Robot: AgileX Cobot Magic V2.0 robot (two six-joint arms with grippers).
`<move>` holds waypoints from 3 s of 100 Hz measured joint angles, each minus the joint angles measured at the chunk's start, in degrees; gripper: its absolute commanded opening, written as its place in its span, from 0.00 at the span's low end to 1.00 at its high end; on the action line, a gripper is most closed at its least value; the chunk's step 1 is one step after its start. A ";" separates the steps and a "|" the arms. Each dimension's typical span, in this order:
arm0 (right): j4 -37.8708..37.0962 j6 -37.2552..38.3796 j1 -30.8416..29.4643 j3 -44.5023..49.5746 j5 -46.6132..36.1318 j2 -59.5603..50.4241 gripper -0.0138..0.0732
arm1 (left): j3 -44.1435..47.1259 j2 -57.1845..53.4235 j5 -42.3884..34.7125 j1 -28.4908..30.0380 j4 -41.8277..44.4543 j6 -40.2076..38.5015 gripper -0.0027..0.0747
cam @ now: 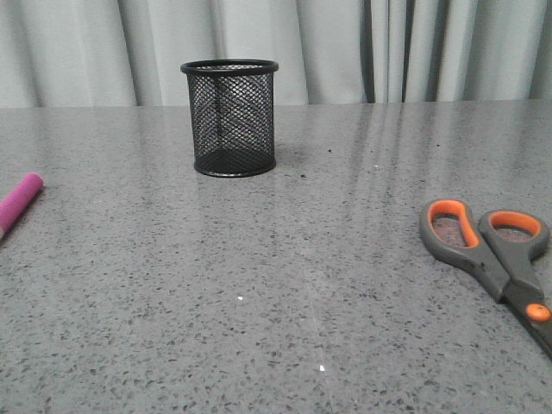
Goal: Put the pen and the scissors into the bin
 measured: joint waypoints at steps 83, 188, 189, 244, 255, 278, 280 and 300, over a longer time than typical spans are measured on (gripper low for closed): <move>-0.28 0.00 0.00 0.00 0.00 0.00 0.10 | 0.00 0.00 0.00 -0.63 0.00 0.00 0.01; 26.95 3.74 -0.13 -12.68 -14.20 10.06 0.61 | -11.89 4.13 -4.79 -1.07 -56.99 16.67 0.45; 26.73 3.74 -0.13 -13.07 -13.43 10.53 0.61 | -12.46 4.56 -4.39 -1.07 -56.68 17.05 0.45; 24.18 3.74 -0.13 -29.96 6.07 32.86 0.61 | -55.43 61.14 33.72 -2.32 -24.68 9.87 0.33; 24.18 3.74 -0.13 -29.96 6.76 32.86 0.61 | -63.43 70.39 39.39 -5.90 -14.55 2.91 0.33; 24.09 3.74 -0.13 -29.96 7.21 32.86 0.61 | -72.22 82.66 43.76 -14.09 -5.92 -5.04 0.33; 24.09 3.74 -0.13 -29.96 7.31 32.86 0.61 | -72.36 83.48 43.76 -14.48 -5.78 -5.16 0.33; 24.09 3.74 -0.13 -30.04 8.57 32.86 0.61 | -72.66 88.71 44.30 -15.44 -3.46 -6.95 0.33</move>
